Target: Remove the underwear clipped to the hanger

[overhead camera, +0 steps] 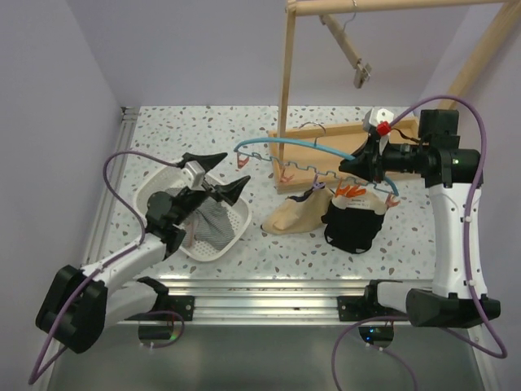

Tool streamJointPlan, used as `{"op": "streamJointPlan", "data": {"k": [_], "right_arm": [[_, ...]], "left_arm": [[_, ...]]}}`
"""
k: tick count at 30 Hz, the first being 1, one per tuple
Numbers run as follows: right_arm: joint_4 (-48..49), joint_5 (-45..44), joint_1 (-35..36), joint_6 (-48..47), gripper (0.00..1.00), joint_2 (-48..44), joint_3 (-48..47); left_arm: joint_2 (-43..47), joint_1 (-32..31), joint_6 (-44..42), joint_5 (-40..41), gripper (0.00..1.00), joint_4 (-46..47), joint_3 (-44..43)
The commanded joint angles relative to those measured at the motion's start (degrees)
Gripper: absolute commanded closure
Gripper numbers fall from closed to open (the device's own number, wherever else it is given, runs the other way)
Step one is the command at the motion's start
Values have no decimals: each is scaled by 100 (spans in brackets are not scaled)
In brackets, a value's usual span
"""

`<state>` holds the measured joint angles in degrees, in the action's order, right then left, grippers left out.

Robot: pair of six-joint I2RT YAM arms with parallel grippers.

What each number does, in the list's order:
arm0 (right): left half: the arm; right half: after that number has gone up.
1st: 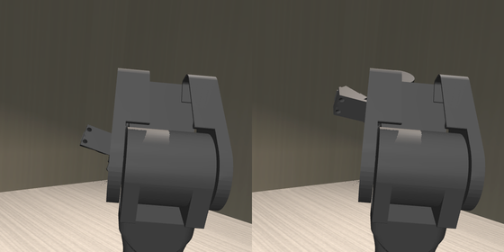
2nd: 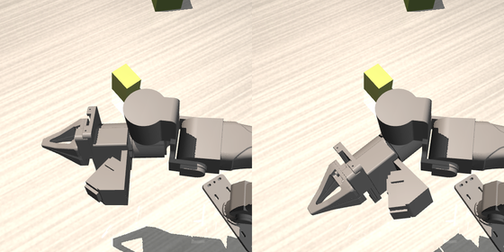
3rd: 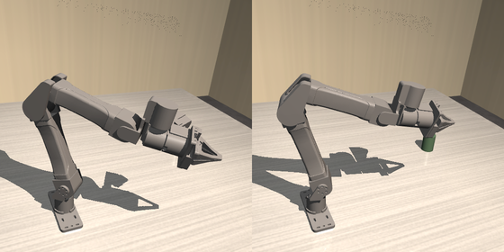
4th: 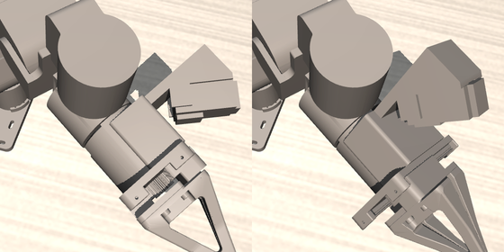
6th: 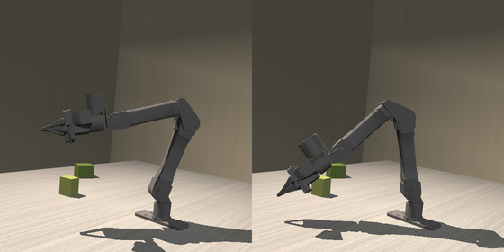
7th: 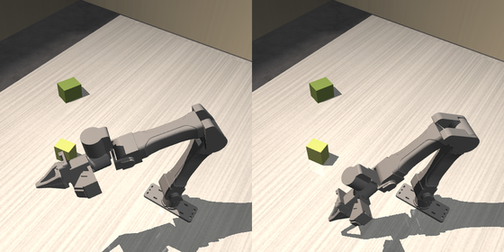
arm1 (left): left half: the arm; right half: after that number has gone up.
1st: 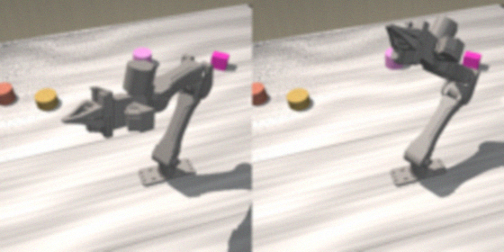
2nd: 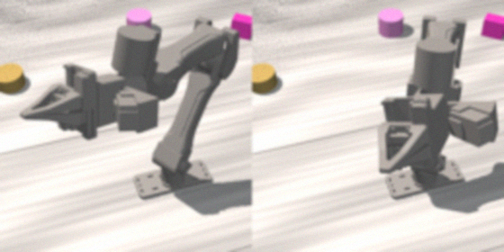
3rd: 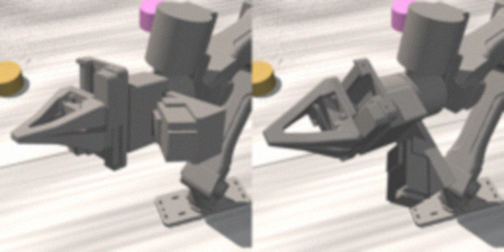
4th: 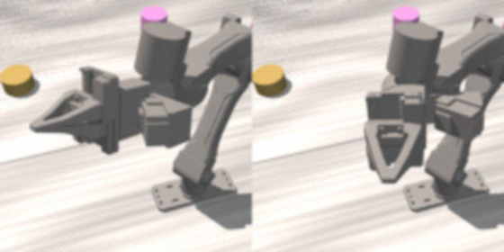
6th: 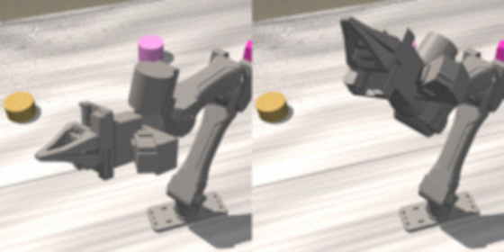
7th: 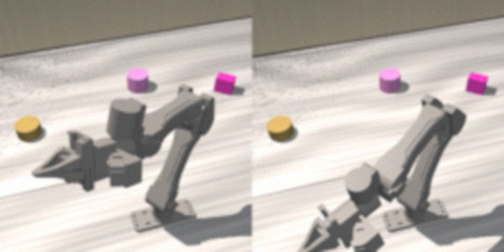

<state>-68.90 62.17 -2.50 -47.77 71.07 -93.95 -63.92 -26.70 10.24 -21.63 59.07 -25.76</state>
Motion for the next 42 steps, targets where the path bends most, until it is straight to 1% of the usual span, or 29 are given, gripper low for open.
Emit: {"op": "streamJointPlan", "data": {"k": [1,3,5,8,9,12,14,15,16,19,21,23,25,27,29,32,38,42], "right_arm": [[1027,-30,31,908,100,-234,70],[1081,-47,31,988,100,-225,70],[1168,-74,31,1103,100,-199,79],[1405,-188,22,1384,100,-190,131],[1484,-214,30,1471,100,-181,149],[1564,-249,31,1621,100,-146,149],[1564,-249,31,1665,100,-120,140],[1564,-249,31,1674,100,-119,140],[1582,-241,31,1700,100,-119,140],[1608,-232,31,1762,100,-137,149],[1617,-223,30,1771,100,-163,167],[1643,-197,31,1771,100,-172,219],[1669,-205,31,1780,100,-181,254],[1678,-214,31,1780,100,-190,290],[1678,-214,22,1762,100,-207,316],[1696,-197,31,1762,100,-242,342],[1731,-153,31,1762,100,-278,386],[1740,-144,31,1762,100,-278,404]], "left_arm": [[590,-11,-180,914,0,-474,237],[906,-11,-224,1151,0,-799,334],[1100,-20,-242,1213,0,-1062,387],[1355,-90,-233,1056,0,-1204,423],[1391,-133,-242,855,0,-1222,423],[1269,-519,-408,337,0,-1161,379],[1111,-993,-645,221,0,-1030,335],[901,-1169,-733,238,0,-951,317],[768,-1476,-882,273,0,-863,291],[136,-1934,-980,449,1,-494,80],[-383,-2145,-998,580,1,-151,-157],[-873,-2410,-1226,764,1,182,-437],[-1200,-2602,-1340,940,1,368,-649],[-1622,-2682,-1410,1177,1,587,-956],[-1964,-2744,-1463,1205,1,842,-1211],[-2334,-2788,-1481,1222,1,966,-1572],[-2862,-2850,-1490,1424,3,879,-2205],[-3091,-2902,-1464,1539,9,712,-2504]]}}
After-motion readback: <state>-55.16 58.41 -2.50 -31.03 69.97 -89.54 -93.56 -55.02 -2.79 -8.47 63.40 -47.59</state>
